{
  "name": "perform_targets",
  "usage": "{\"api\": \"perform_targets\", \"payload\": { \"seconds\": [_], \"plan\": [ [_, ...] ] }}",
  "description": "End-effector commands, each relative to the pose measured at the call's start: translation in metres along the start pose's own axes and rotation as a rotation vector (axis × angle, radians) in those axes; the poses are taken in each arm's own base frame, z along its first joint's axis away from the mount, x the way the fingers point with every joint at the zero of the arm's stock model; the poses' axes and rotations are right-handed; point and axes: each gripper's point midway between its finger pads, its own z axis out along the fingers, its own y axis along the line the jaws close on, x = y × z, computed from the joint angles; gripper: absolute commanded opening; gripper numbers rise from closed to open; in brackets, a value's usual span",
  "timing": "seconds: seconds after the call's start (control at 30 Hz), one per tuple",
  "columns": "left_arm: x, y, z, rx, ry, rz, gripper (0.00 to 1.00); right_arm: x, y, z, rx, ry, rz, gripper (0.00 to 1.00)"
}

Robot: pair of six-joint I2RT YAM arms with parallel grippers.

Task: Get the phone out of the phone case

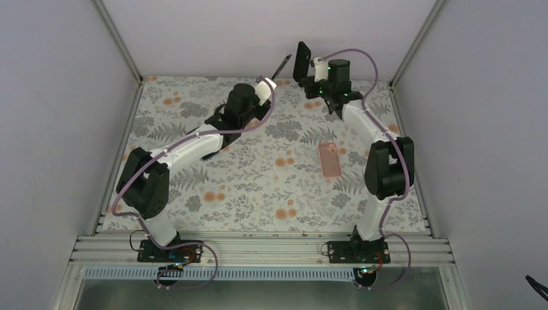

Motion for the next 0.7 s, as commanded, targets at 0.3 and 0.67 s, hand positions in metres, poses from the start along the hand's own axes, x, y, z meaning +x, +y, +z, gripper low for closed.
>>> {"api": "perform_targets", "payload": {
  "seconds": [0.3,0.67],
  "plan": [
    [0.059,0.051,-0.059,-0.384,0.067,0.536,0.02,0.095,0.009,-0.082,-0.461,0.483,0.125,0.04],
    [0.154,0.020,-0.075,-0.399,0.209,0.885,0.02,0.230,0.075,-0.116,-0.726,0.841,0.199,0.04]
  ]
}}
